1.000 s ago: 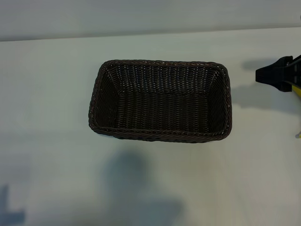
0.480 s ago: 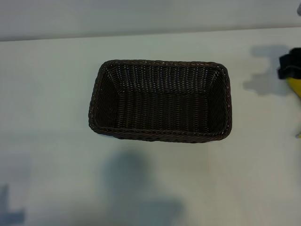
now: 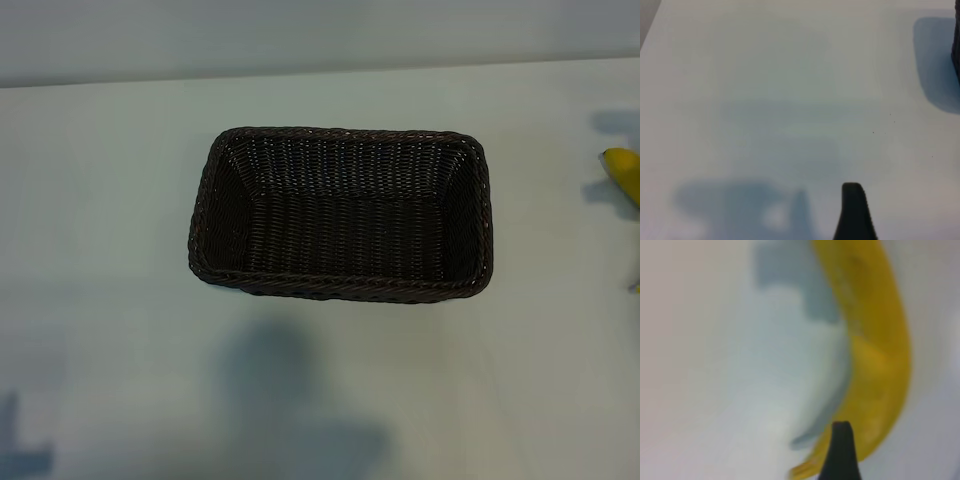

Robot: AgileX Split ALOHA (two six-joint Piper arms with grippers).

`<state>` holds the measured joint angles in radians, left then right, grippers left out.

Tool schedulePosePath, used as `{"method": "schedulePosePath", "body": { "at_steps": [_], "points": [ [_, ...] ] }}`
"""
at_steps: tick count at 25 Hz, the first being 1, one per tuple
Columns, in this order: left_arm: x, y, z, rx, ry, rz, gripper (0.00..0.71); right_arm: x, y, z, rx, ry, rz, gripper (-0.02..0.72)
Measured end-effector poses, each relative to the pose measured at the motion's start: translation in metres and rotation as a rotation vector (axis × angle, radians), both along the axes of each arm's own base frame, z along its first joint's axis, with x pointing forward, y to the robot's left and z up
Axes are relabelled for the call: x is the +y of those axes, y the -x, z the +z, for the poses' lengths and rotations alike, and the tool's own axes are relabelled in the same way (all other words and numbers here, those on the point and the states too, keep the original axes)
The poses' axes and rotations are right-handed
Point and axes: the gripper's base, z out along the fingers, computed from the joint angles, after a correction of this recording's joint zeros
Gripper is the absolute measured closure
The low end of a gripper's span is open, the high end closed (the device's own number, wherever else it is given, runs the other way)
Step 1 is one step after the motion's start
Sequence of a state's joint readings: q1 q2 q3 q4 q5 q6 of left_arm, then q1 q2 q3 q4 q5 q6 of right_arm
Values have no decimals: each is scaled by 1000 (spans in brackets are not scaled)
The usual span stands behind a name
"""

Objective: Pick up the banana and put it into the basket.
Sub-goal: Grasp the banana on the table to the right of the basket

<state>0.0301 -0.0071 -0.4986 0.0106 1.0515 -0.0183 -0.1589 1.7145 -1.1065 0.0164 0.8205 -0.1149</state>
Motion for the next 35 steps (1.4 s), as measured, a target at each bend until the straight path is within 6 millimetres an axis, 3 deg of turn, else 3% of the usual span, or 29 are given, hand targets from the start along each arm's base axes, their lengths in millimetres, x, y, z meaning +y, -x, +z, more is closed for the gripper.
{"method": "schedulePosePath", "body": {
  "at_steps": [5,13,27,35],
  "points": [
    [0,0,0,0,0,-1,181,-19,-4,-22,33,-76,-45,119],
    [0,0,0,0,0,-1,181,-19,-21,-30,9,-119,-18,119],
    [0,0,0,0,0,-1,181,-21,-27,-69,87,-134,-26,119],
    [0,0,0,0,0,-1,181,-21,-28,-69,79,-130,-26,274]
  ]
}}
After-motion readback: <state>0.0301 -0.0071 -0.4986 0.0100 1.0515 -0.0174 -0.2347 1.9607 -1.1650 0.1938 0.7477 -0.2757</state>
